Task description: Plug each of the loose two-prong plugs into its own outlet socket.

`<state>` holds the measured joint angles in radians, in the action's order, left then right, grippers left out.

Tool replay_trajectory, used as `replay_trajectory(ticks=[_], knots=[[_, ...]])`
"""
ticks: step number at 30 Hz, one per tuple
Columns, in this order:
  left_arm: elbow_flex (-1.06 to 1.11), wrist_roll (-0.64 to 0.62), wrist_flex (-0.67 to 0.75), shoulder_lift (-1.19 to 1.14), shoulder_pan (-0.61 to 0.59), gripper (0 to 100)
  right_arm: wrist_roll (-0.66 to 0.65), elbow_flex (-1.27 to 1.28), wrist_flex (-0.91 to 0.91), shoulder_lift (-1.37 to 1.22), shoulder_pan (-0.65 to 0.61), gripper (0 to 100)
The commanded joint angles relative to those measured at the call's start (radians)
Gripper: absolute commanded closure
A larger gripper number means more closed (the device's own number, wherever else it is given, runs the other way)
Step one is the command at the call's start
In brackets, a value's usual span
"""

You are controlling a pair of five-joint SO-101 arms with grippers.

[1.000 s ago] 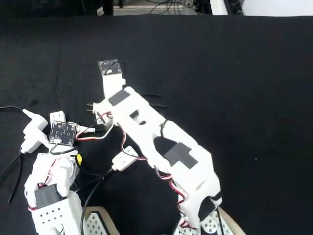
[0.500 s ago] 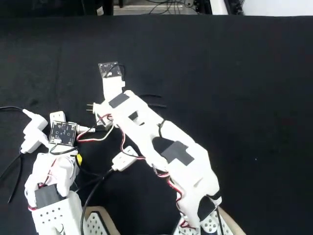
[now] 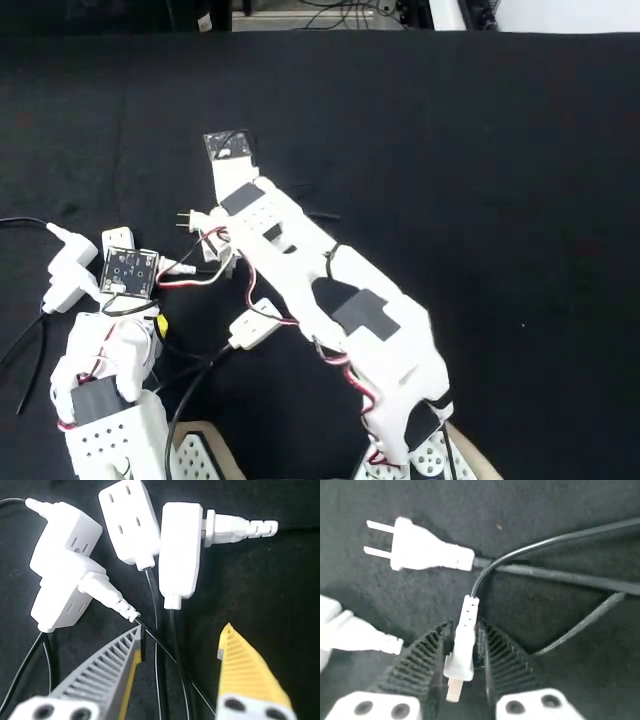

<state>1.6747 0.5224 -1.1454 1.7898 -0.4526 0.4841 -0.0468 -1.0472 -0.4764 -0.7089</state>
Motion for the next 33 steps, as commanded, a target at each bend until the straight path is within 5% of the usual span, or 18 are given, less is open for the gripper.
replay_trajectory(ticks=[1,8,18,28,33], knots=[[-0.002,0.006,-0.002,0.008,-0.004,76,0.002,0.038,-0.035,0.186,-0.009,98.7],[-0.002,0.006,-0.002,0.008,0.002,76,-0.040,0.420,0.114,0.610,-0.008,98.7],[-0.036,0.006,-0.011,0.008,0.232,76,-0.043,1.227,1.166,1.079,-0.011,98.7],[-0.248,-0.003,0.021,0.009,0.450,76,-0.044,1.257,1.083,1.110,-0.051,98.6],[-0.249,-0.153,0.144,0.009,0.473,75,-0.044,1.260,1.079,1.110,-0.069,98.6]])
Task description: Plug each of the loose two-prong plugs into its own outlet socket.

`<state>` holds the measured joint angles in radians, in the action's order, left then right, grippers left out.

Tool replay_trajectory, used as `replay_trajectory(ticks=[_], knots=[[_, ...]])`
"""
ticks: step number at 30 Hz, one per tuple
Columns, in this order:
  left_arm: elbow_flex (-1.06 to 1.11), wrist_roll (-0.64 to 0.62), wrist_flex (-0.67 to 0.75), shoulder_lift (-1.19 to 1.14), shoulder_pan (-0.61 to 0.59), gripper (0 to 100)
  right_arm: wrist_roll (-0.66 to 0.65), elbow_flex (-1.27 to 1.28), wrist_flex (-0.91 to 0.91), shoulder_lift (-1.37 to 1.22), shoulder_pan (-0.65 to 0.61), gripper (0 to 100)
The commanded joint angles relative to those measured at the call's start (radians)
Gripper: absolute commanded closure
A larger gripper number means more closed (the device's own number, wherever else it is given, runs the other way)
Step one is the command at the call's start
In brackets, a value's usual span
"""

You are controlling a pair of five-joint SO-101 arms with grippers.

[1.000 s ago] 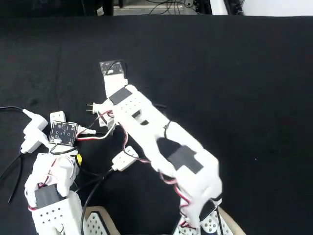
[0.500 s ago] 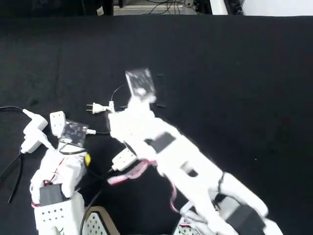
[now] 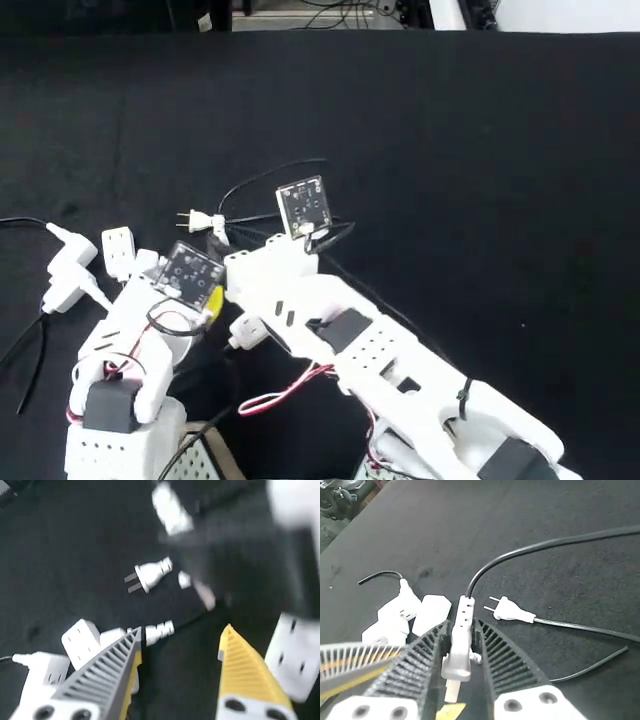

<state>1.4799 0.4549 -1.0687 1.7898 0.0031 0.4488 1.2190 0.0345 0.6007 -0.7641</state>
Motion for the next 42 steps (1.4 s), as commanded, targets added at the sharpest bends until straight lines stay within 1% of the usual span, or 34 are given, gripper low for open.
replay_trajectory(ticks=[1,3,5,12,16,20,25,29,32,35,37,40,42], knots=[[-0.054,-0.114,0.084,0.009,0.018,75,-0.009,-0.004,-0.003,0.033,-0.014,98.6],[-0.053,-0.147,0.104,0.009,0.016,75,-0.009,-0.005,-0.008,0.033,-0.014,98.6],[-0.039,-0.155,0.109,0.009,0.016,75,-0.009,-0.025,-0.049,0.033,-0.012,98.6],[0.090,-0.152,0.219,0.009,0.012,75,-0.002,-0.183,-0.379,0.033,-0.015,98.6],[0.130,-0.155,0.292,0.009,-0.061,75,-0.002,-0.265,-0.534,0.033,-0.015,98.6],[0.137,-0.157,0.305,0.009,-0.094,75,-0.006,-0.277,-0.559,0.033,-0.015,98.6],[0.136,-0.158,0.305,0.009,-0.097,75,-0.008,-0.277,-0.565,0.033,-0.015,98.6],[0.136,-0.158,0.305,0.009,-0.099,75,-0.008,-0.295,-0.609,0.033,-0.015,98.6],[0.136,-0.158,0.305,0.009,-0.099,75,-0.012,-0.317,-0.652,0.033,-0.015,98.6],[0.137,-0.158,0.305,0.009,-0.099,75,-0.063,-0.343,-0.713,0.033,-0.014,98.6],[0.136,-0.152,0.298,0.009,-0.101,75,-0.084,-0.381,-0.789,0.031,-0.003,98.6],[0.127,-0.152,0.262,0.008,-0.160,75,-0.120,-0.403,-0.890,0.030,0.006,98.6],[0.127,-0.150,0.238,0.008,-0.223,75,-0.143,-0.366,-0.888,0.027,0.012,98.6]])
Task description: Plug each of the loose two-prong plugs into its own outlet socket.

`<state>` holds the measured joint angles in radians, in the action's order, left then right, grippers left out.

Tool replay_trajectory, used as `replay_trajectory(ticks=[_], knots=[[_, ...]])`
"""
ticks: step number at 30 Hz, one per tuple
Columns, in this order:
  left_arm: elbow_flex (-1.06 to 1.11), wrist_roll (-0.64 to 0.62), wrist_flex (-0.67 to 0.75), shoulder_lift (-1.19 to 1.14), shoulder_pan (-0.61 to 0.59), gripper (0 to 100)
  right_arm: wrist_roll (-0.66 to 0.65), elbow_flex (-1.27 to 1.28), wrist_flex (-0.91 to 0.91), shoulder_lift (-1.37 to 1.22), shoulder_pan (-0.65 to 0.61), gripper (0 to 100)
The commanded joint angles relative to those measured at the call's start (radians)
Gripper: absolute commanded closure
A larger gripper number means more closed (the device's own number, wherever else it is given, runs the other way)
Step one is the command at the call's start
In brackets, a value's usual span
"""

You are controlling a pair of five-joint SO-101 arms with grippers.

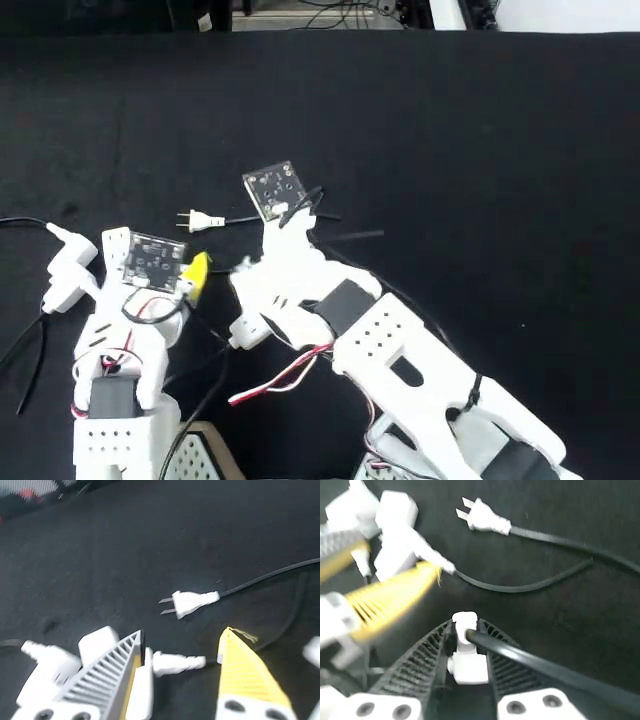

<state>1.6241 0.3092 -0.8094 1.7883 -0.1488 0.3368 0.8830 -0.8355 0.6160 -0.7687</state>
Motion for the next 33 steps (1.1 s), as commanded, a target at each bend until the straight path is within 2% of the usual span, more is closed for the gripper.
replay_trajectory(ticks=[1,6,10,12,17,23,33], knots=[[-0.010,-0.005,-0.032,0.009,-0.113,75,-0.052,0.005,0.005,0.012,0.021,98.6],[0.022,0.026,-0.140,0.009,-0.257,76,-0.160,0.194,0.181,0.016,0.043,98.6],[0.058,0.184,-0.204,0.009,-0.266,76,-0.180,0.203,0.150,0.015,0.043,98.6],[0.067,0.221,-0.207,0.009,-0.265,76,-0.183,0.217,0.147,0.010,0.046,98.6],[0.070,0.222,-0.204,0.009,-0.265,76,-0.281,0.275,0.212,0.012,0.046,98.6],[0.071,0.224,-0.206,0.009,-0.265,76,-0.295,0.288,0.215,0.015,0.046,98.6],[0.071,0.224,-0.207,0.009,-0.265,76,-0.319,0.255,0.084,0.016,0.048,98.6]])
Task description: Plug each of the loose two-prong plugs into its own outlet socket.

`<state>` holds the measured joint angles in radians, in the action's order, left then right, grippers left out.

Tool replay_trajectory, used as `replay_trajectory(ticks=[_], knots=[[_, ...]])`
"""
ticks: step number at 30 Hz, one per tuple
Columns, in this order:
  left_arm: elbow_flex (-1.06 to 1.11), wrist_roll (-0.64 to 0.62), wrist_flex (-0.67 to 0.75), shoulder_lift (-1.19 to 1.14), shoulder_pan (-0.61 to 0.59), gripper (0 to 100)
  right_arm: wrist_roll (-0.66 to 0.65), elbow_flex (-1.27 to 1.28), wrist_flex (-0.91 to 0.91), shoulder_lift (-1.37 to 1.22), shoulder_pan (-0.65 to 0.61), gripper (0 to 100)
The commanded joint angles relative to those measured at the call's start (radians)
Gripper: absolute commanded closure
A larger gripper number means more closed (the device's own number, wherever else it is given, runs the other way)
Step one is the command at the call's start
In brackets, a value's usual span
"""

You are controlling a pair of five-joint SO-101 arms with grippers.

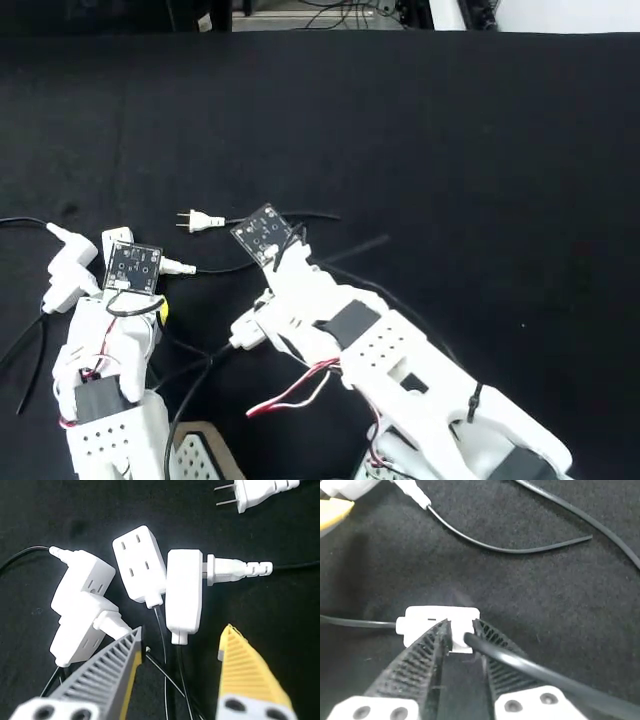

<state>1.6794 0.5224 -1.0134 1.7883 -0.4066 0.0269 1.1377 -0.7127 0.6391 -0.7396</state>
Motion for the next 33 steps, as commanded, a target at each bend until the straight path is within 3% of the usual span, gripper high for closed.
replay_trajectory(ticks=[1,19,25,33], knots=[[0.016,0.011,-0.002,0.009,-0.007,76,-0.008,-0.001,-0.044,-0.007,0.018,98.6],[0.021,0.011,-0.002,0.009,-0.007,76,-0.031,0.005,-0.054,-0.015,0.064,98.6],[0.021,0.011,-0.003,0.009,-0.007,76,-0.031,0.005,-0.049,-0.019,-0.025,98.6],[0.021,0.011,-0.002,0.009,-0.007,76,-0.031,-0.093,-0.075,-0.163,-0.025,98.6]])
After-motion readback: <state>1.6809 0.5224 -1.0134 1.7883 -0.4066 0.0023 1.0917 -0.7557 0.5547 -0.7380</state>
